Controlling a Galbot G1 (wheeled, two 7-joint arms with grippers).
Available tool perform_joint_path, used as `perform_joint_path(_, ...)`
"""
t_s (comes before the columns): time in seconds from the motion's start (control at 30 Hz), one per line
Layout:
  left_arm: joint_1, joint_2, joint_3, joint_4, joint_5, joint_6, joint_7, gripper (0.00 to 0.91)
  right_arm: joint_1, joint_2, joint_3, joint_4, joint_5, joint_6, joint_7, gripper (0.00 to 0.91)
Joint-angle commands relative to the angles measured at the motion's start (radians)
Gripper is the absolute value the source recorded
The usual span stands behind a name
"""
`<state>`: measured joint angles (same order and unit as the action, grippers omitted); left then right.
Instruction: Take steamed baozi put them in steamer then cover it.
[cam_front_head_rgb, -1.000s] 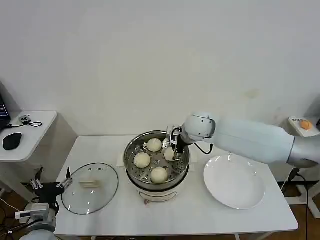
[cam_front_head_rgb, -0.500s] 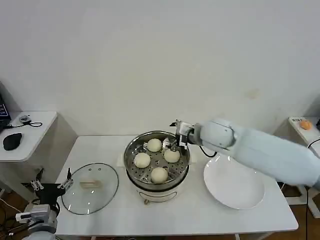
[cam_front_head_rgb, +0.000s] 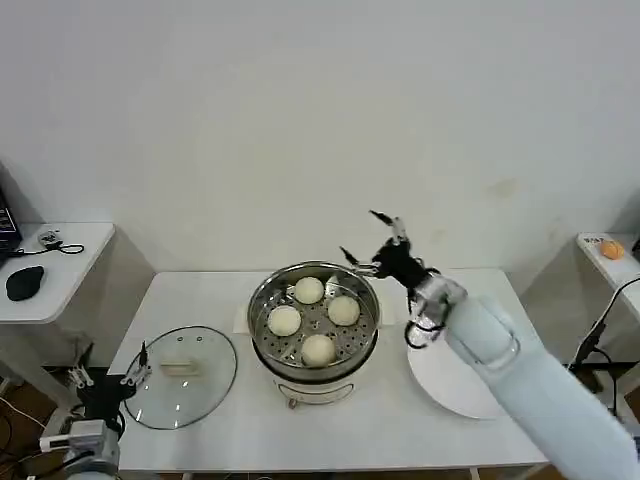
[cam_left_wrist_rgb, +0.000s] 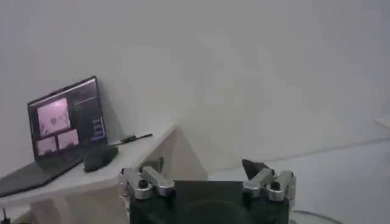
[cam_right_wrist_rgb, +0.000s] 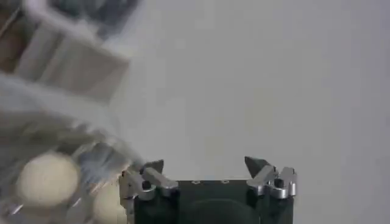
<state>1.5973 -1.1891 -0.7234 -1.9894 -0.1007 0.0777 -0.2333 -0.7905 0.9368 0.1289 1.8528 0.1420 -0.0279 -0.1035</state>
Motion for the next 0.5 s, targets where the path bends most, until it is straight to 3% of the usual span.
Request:
perform_joint_path(0.03,0.014,0.000,0.037,0.064,0.346,-0.128,0.059,0.907,-0.616,0.364,0.730,0.026,-0.067,0.333,-0.099,0.907)
perform_joint_path(0.23,0.079,-0.006,-0.012,0.094,0.907,-0.252,0.066,0.907,-0.733,0.435,0.803,0.092,0.004,0.264,-0.091,0.907)
perform_joint_path(0.5,0.031,0.027,0.009,0.218,1.194,-0.274,0.070,0.907,-0.779,0.470,0.821,0.090,-0.019,0.262,-0.064,0.907)
